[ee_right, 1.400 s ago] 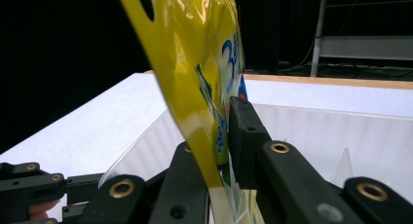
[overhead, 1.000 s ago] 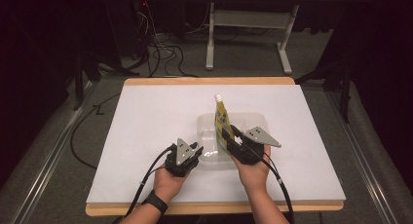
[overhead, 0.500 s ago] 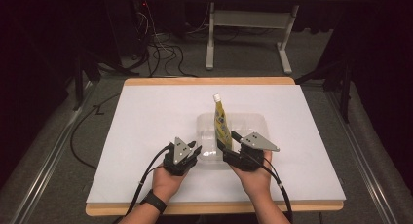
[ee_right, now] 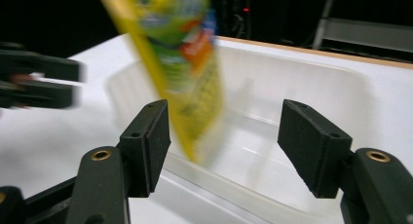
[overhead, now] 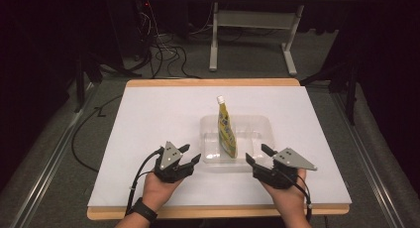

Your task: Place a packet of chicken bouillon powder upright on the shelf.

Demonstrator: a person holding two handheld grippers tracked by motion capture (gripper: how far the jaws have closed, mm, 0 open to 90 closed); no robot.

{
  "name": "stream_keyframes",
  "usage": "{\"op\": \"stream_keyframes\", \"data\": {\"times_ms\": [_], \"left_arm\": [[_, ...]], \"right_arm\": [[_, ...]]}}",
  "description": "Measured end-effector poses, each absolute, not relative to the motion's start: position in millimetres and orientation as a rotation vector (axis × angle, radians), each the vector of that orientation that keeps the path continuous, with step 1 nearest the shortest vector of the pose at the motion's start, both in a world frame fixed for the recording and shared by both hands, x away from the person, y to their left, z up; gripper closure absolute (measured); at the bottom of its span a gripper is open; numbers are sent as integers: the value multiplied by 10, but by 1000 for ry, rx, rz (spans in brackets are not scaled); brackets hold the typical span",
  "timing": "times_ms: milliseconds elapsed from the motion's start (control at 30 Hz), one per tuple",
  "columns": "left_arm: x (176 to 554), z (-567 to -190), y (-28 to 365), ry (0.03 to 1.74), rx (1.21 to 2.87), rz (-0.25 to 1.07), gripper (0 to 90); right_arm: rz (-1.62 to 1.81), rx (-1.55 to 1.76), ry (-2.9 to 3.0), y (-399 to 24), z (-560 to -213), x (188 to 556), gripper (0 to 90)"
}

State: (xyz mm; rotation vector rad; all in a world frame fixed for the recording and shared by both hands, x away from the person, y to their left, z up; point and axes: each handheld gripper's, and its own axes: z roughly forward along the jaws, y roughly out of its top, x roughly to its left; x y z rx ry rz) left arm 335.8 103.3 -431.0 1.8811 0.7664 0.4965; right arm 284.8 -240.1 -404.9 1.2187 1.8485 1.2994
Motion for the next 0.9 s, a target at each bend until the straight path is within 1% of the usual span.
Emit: {"op": "stream_keyframes", "data": {"times_ms": [133, 200, 267, 333, 400, 433, 533, 667, 900], "left_arm": [[3362, -4300, 1283, 777, 1938, 560, 376], [3351, -4360, 1519, 803, 1960, 582, 349], [3320, -4466, 1747, 836, 1957, 590, 340], [3338, -4509, 1895, 888, 1962, 601, 351], [3388, -4470, 1990, 955, 1885, 593, 346], [3414, -4461, 2015, 978, 1837, 556, 348], [3438, -4471, 1954, 987, 1811, 514, 348], [3405, -4467, 1855, 927, 1863, 576, 341], [3392, -4466, 1885, 925, 1866, 577, 339]], "right_arm": [[1227, 1288, 1795, -2832, -4110, 2910, 362], [1193, 1332, 1763, -3068, -4151, 2950, 358], [1168, 1380, 1715, -3291, -4205, 2963, 359], [1140, 1421, 1671, -3477, -4291, 2949, 366], [1126, 1457, 1645, -3604, -4369, 2945, 368], [1122, 1479, 1638, -3648, -4403, 2948, 369], [1136, 1494, 1637, -3671, -4452, 2968, 370], [1163, 1429, 1687, -3553, -4444, 2999, 369], [1156, 1411, 1718, -3499, -4458, 3010, 375]]}}
